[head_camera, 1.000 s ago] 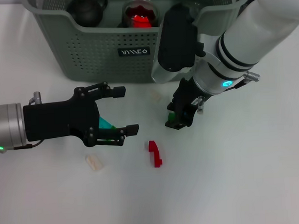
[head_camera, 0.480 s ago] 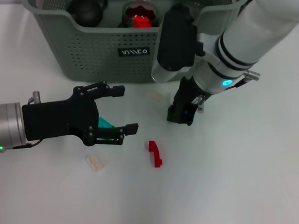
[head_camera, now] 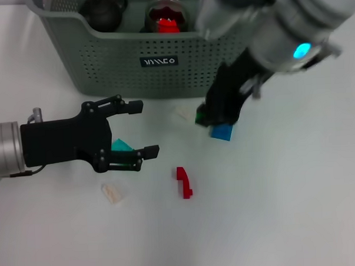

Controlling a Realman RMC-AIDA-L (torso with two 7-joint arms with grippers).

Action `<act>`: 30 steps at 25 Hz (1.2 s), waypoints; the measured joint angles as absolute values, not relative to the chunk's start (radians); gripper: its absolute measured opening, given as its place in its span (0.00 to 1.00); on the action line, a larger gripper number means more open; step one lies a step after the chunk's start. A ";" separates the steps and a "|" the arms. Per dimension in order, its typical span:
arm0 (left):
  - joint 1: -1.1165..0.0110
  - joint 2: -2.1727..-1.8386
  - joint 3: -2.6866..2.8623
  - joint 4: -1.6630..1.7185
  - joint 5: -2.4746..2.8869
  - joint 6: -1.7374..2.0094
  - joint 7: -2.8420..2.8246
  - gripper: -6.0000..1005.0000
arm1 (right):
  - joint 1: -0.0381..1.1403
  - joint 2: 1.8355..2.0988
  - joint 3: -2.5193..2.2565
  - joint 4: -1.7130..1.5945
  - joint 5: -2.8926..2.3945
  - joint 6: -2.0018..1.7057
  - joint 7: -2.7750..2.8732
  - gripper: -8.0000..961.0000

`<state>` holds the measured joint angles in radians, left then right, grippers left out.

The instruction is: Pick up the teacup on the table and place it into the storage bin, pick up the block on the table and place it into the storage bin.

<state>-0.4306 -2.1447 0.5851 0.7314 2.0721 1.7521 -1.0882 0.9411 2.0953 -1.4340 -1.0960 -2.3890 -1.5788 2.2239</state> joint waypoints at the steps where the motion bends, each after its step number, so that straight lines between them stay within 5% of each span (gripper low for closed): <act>1: -0.429 -2.143 0.583 0.732 2.073 1.755 -1.088 0.81 | 0.949 2.095 -1.391 -1.139 -2.393 -1.636 2.236 0.18; 13: -0.414 -2.142 0.564 0.742 2.074 1.783 -1.086 0.81 | 1.181 2.060 -0.985 -1.281 -2.460 -1.750 2.392 0.18; 30: -0.430 -2.142 0.573 0.738 2.073 1.781 -1.085 0.80 | 1.322 2.102 -1.174 -0.608 -2.688 -1.010 2.411 0.11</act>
<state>-0.4302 -2.1419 0.5730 0.7378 2.0734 1.7815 -1.0849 1.3221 2.1016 -1.1735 -0.6085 -2.6876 -1.0100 2.4109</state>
